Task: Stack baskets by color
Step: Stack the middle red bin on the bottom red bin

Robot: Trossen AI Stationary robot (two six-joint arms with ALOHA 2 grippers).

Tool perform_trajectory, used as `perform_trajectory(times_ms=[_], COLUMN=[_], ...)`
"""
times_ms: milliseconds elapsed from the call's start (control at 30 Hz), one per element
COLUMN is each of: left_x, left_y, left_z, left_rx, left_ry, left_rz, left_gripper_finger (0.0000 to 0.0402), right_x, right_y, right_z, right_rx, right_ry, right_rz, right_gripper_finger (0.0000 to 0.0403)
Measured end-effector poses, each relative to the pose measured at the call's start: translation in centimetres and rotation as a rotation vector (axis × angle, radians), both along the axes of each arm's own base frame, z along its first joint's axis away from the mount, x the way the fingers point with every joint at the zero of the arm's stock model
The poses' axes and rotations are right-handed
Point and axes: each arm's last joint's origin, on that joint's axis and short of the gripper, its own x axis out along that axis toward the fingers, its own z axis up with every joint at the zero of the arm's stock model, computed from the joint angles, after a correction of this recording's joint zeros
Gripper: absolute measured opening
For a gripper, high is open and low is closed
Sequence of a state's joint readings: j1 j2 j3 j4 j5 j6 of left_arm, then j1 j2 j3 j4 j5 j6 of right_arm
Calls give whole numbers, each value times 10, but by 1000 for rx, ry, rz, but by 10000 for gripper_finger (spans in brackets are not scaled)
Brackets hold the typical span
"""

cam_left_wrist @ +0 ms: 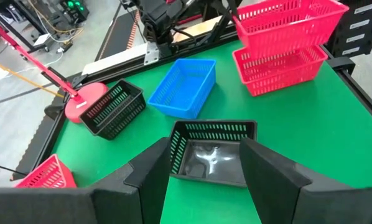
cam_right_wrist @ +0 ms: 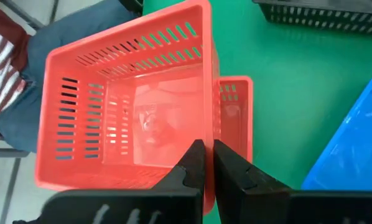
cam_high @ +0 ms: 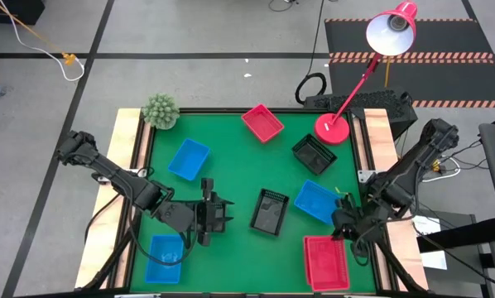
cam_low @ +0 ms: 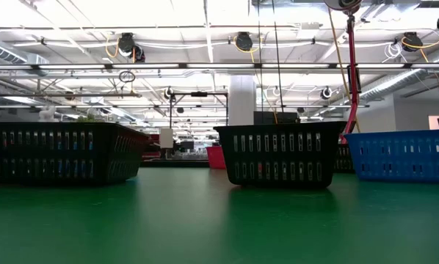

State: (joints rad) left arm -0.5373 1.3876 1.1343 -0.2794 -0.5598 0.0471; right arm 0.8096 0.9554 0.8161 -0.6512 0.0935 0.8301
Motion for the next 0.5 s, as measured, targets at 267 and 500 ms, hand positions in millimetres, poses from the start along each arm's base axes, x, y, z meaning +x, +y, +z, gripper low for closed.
perform_trajectory(times_ms=[267, 500], left_x=[0, 0], left_y=[0, 0], left_z=[0, 0], left_rx=[0, 0], left_ry=[0, 0], left_rz=[0, 0], left_gripper_finger=[193, 193], right_x=[1, 2], right_y=[-11, -14], right_z=[-18, -24], right_rx=[21, 19], right_ry=[22, 40], right_rz=[-9, -11], right_gripper_finger=[6, 6])
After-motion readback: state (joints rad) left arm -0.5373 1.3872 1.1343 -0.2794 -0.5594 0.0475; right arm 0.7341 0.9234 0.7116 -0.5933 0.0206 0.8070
